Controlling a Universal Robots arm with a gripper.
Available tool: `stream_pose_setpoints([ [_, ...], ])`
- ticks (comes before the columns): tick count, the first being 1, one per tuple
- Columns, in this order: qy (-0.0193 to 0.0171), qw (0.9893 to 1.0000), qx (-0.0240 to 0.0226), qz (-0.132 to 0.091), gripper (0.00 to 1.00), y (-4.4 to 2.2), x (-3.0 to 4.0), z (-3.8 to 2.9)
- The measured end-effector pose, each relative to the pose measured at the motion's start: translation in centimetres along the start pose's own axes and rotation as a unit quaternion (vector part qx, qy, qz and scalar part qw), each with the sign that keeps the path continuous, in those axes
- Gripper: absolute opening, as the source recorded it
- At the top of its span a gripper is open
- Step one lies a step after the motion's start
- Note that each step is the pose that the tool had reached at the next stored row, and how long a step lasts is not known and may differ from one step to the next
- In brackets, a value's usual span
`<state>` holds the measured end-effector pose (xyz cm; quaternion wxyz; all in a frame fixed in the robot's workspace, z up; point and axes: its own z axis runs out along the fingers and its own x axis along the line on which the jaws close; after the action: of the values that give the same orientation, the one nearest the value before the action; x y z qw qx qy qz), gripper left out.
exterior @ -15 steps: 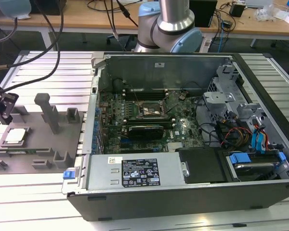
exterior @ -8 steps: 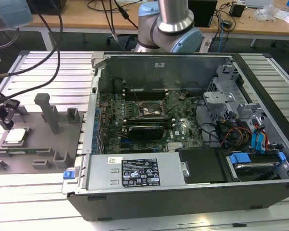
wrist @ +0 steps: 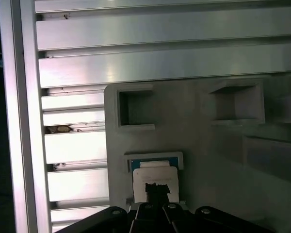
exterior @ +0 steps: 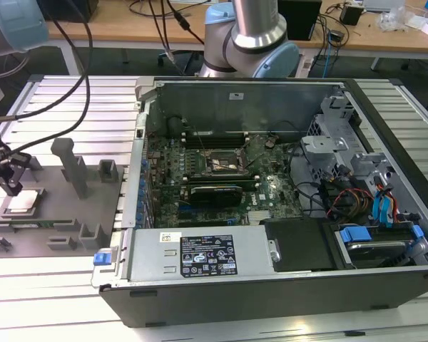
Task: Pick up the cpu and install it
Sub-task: 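Pick up the cpu and move it towards the insertion slot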
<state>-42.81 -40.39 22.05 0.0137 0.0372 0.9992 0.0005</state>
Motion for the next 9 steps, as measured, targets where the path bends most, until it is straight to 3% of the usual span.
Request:
stream_pose_setpoints([
  [3, 0.0, 1.0, -0.0004, -0.001, 0.11, -0.09, 0.02, 0.59],
  [9, 0.0001, 0.9999, -0.0007, -0.011, 0.11, -0.12, 0.03, 1.14],
])
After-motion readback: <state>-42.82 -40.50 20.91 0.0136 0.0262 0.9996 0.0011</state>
